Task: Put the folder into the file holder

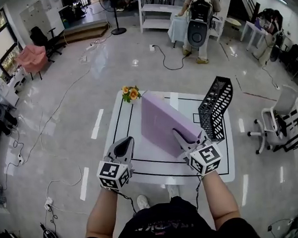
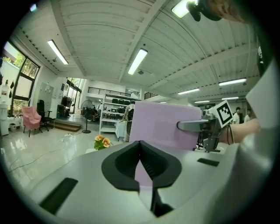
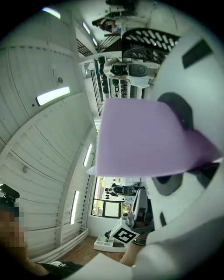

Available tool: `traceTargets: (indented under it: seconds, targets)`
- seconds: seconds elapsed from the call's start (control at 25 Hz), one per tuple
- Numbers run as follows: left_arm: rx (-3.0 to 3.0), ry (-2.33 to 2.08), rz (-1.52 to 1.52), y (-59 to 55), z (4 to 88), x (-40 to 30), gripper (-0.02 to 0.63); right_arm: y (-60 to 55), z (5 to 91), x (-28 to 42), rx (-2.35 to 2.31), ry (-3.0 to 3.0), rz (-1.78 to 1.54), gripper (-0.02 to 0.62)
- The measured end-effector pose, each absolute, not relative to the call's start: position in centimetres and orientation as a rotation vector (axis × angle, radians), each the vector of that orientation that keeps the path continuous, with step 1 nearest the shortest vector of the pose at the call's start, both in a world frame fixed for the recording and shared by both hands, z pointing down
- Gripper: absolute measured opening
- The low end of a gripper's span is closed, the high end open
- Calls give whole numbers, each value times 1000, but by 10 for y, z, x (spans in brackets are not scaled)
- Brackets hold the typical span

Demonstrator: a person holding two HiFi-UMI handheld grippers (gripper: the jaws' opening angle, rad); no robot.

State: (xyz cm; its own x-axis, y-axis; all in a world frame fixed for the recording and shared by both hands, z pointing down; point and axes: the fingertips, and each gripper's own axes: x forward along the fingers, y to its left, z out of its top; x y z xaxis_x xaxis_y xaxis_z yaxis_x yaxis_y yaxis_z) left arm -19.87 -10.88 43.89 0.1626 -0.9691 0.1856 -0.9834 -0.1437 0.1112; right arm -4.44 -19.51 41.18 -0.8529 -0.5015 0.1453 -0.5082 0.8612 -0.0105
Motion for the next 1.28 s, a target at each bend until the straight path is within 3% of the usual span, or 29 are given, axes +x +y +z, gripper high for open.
traceTargets:
  seconds: [0.6,1.28]
  targets:
    - [2548,-1502,86,-117,420,-134,3,-166,370,34,1384,-2761,141,176]
    - [2742,-1183,-10,-105,380,-46,3,-113,286,140,1880,-2559,1,175]
